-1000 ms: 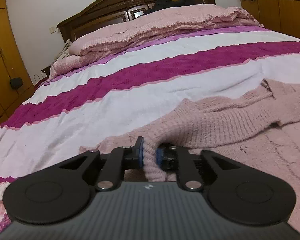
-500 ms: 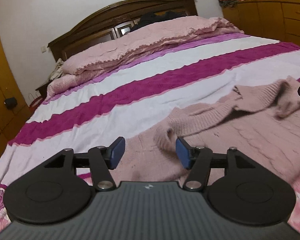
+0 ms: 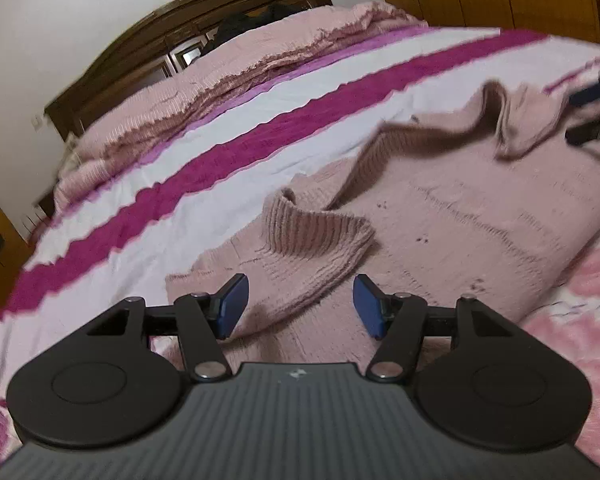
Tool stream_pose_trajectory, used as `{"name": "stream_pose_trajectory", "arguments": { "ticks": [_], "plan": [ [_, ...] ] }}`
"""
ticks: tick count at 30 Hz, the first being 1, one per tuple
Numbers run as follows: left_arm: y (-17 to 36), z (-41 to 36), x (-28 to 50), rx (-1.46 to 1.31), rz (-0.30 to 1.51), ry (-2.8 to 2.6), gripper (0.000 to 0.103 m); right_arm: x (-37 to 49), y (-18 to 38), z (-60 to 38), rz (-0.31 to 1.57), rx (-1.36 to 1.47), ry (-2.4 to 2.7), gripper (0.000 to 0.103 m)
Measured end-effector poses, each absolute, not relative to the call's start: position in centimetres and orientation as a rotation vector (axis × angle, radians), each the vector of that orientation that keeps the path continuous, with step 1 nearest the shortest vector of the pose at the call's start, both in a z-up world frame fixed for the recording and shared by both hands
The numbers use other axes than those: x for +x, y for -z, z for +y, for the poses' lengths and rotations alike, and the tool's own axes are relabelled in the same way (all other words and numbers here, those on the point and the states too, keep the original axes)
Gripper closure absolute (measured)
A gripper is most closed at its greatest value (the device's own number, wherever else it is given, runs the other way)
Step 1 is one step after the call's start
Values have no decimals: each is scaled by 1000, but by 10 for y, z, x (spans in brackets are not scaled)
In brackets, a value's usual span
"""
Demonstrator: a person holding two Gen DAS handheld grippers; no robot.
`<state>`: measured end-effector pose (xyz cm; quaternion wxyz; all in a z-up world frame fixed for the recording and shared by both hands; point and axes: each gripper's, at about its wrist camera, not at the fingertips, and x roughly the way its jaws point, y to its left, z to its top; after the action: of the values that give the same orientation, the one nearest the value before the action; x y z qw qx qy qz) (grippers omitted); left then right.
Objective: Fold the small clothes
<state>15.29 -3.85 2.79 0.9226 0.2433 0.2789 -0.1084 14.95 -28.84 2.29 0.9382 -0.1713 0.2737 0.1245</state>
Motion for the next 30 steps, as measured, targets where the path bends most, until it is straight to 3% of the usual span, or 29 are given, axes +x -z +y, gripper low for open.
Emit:
{"name": "stream_pose_trajectory", "arguments": {
  "ticks": [3, 4, 5, 7, 18, 25, 30],
  "plan": [
    [-22, -43, 163, 500, 557, 213, 38, 157, -21, -275, 548, -413, -284, 52],
    [-21, -43, 166, 489, 556, 215, 44, 161, -20, -271, 550, -436, -292, 52],
    [-22, -43, 170, 477, 552, 218, 59, 164, -18, -268, 549, -455, -297, 52],
    [-23, -41, 178, 454, 558, 216, 73, 171, -14, -262, 544, -496, -302, 52],
    [-38, -1, 230, 376, 562, 11, 74, 193, -8, -259, 494, -535, -246, 52],
    [-59, 16, 212, 186, 569, 206, 72, 189, -9, -264, 476, -505, -289, 54],
    [-51, 5, 216, 195, 619, 224, 53, 186, -6, -265, 480, -490, -302, 54]
  ]
}}
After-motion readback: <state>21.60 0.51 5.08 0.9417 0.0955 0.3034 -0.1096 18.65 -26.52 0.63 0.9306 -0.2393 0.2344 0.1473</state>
